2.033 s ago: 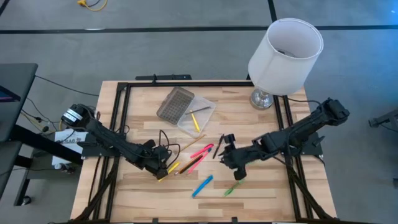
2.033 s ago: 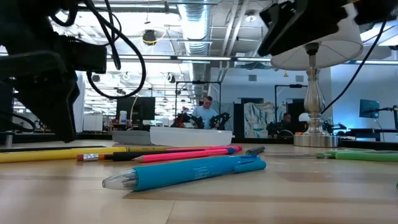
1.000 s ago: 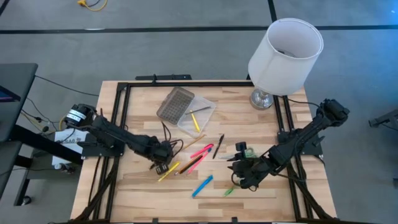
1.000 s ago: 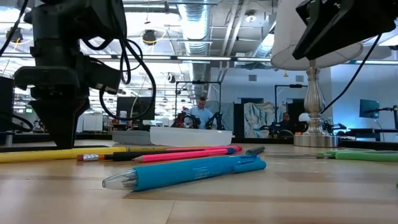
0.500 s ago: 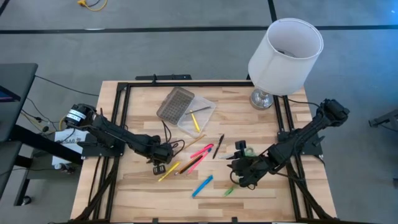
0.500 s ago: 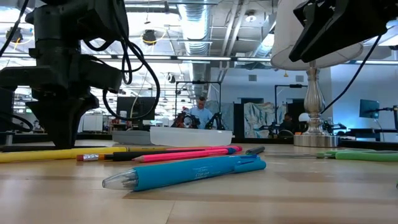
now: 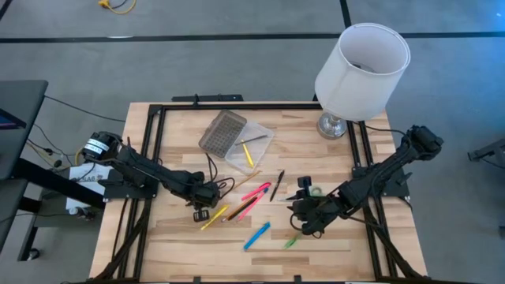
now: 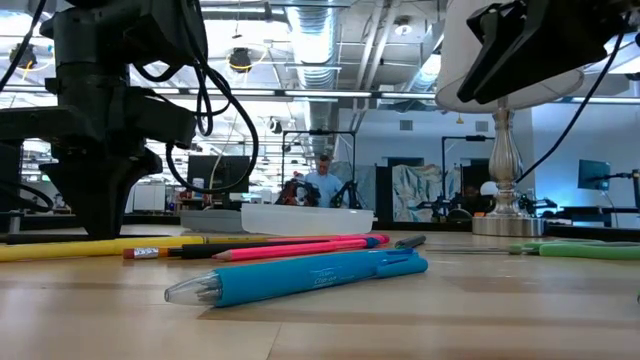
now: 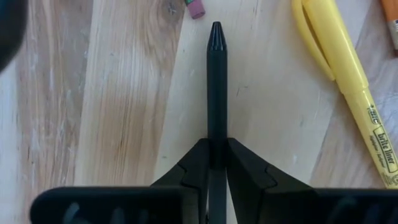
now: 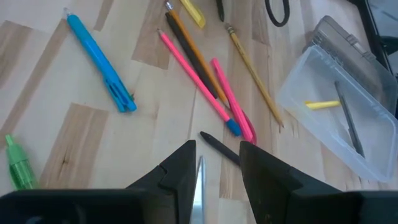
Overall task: Pick & place school supplies into a supply box
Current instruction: Put the black pen into the supply box
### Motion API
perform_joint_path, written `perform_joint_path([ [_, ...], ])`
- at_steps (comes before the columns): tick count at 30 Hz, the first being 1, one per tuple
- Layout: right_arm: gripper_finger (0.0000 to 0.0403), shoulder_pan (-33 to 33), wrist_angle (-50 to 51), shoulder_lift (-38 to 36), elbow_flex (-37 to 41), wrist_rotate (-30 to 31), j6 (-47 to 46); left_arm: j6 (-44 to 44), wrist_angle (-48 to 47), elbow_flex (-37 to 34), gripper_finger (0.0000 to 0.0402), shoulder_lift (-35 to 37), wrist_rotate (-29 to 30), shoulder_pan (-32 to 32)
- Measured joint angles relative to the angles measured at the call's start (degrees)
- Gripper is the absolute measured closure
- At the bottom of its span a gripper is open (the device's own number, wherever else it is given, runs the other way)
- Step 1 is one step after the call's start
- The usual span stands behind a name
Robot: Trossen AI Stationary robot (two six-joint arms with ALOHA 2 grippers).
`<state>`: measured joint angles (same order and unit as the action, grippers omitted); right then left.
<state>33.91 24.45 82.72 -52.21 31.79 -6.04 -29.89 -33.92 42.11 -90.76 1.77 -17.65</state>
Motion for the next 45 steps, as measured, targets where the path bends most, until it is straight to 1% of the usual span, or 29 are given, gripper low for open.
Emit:
perform_joint_path([
  [14, 0.0285, 0.07, 0.48, 0.00, 0.00, -0.02, -0.41, 1.70, -6.41, 6.44, 0.0371, -0.59, 2.98, -0.55],
  [27, 0.0285, 0.07, 0.79, 0.00, 0.00, 0.00, -0.48, 1.72, -7.76, 6.84, 0.0371, -0.40, 3.48, -0.43],
  [32, 0.0285, 0.07, 0.79, 0.00, 0.00, 0.31, -0.47, 3.20, -8.17, 7.40, 0.0371, -0.37, 4.07, 0.07],
  [37, 0.0285, 0.07, 0.67, 0.02, 0.00, 0.40, -0.15, 6.17, -10.34, 11.73, 0.0371, -0.35, 8.16, 0.09],
  [42, 0.0285, 0.07, 0.54, 0.00, 0.00, 0.46, -0.09, 11.61, -11.22, 18.08, 0.0371, -0.31, 16.89, 0.53],
  [45, 0.0285, 0.07, 0.39, 0.01, 0.00, 0.46, -0.02, 14.89, -10.76, 21.90, 0.0371, -0.26, 22.81, 2.12],
])
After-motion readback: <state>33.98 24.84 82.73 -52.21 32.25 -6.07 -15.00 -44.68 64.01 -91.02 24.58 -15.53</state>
